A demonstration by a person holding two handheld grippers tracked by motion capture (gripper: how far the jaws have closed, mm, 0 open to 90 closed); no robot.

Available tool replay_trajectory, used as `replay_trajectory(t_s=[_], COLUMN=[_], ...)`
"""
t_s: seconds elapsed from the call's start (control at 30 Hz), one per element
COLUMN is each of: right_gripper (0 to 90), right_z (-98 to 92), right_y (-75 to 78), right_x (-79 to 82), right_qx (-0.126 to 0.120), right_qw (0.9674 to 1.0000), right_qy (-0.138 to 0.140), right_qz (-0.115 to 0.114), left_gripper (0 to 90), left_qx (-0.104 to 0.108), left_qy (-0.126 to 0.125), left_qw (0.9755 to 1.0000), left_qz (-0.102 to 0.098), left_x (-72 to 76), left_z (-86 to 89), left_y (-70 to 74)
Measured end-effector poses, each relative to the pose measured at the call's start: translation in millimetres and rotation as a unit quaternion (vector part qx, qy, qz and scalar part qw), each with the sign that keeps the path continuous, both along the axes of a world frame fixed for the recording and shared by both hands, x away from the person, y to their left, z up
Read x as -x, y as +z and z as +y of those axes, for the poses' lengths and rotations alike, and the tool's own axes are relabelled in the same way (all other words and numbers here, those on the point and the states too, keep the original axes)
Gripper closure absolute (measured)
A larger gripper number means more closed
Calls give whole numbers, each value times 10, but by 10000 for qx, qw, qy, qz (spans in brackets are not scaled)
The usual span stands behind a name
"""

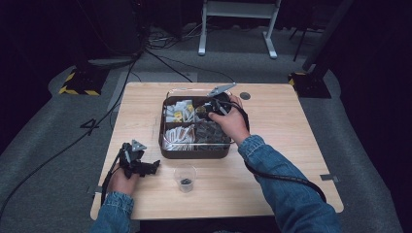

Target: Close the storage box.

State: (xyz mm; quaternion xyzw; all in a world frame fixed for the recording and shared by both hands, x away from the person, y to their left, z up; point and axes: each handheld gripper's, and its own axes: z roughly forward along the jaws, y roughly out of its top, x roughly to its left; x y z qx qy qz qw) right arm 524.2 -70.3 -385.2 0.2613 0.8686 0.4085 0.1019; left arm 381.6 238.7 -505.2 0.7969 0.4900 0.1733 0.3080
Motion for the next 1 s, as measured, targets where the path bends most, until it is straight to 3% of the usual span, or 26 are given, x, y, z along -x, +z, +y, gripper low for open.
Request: replay_trajectory(t_s=[0.63,1.0], right_gripper=[588,588], right_z=[192,220], right_y=[-319,-417], right_x=[-32,-68], right_qx=[130,182], right_qw=[9999,9998], right_qy=[44,-55], right_qz=[77,84], left_gripper=[0,0], left_qx=[4,3], left_qy=[3,3], left_qw=[10000,10000], left_qz=[-5,-6], left_x=[0,0], left_z=[-1,-1], left_y=[-1,-1])
